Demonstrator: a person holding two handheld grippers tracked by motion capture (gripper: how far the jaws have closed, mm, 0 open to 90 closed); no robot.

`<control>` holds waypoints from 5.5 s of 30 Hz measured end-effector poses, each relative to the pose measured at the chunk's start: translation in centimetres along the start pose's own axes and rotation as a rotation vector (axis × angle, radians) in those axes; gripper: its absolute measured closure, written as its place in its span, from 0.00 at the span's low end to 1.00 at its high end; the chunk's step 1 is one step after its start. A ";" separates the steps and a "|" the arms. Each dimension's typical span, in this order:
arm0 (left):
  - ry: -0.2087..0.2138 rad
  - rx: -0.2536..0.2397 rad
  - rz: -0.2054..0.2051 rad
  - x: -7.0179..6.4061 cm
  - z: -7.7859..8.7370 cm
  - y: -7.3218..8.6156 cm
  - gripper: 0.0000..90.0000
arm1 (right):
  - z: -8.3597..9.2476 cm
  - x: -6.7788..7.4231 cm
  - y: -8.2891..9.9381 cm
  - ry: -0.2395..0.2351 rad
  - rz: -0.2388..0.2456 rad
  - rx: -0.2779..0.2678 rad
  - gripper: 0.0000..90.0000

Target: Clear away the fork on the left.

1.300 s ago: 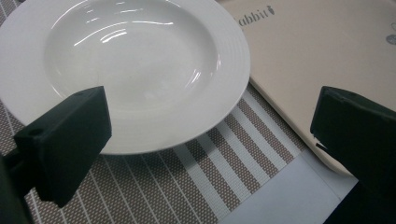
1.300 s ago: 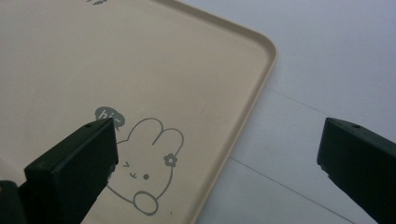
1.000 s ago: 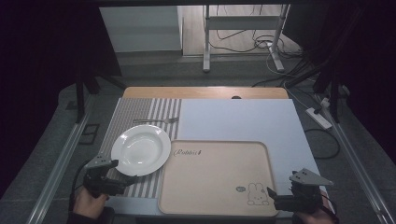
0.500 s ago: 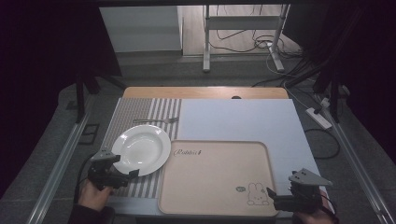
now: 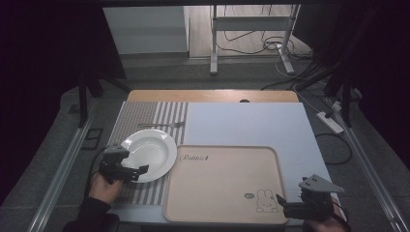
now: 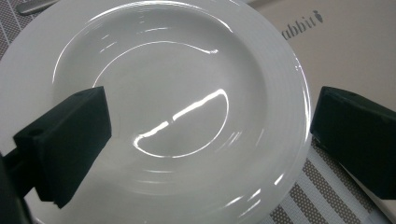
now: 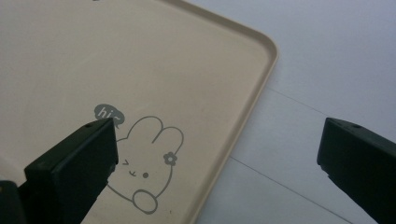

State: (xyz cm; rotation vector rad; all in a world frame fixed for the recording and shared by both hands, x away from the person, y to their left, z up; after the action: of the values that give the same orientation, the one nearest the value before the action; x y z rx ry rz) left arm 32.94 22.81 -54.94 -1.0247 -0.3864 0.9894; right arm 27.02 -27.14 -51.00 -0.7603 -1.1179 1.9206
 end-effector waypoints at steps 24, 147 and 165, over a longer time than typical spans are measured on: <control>-0.018 0.029 0.001 2.9 -3.8 -2.2 0.00 | 0.0 0.0 0.1 -0.003 0.003 0.005 0.00; -0.043 0.326 0.017 12.7 -12.5 -5.1 0.94 | 0.1 0.5 0.3 -0.016 0.050 0.024 0.00; -0.016 0.253 -0.006 11.0 -14.9 -7.0 0.05 | 0.1 0.6 0.3 -0.020 0.058 0.027 0.00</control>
State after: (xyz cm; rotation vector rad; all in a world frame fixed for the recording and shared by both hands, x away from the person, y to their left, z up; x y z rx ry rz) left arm 52.44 22.90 -58.24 -0.7867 -0.2688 1.0134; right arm 26.52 -26.80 -51.31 -0.7680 -1.0912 1.9913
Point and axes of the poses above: each handheld gripper's, and its own axes: z roughly backward along the jaws, y roughly out of its underside, x roughly to its left, the point moved 8 cm from there along -z, roughly forward along the jaws, and after that the axes turned 15 degrees about -x, right-handed, at the moved point
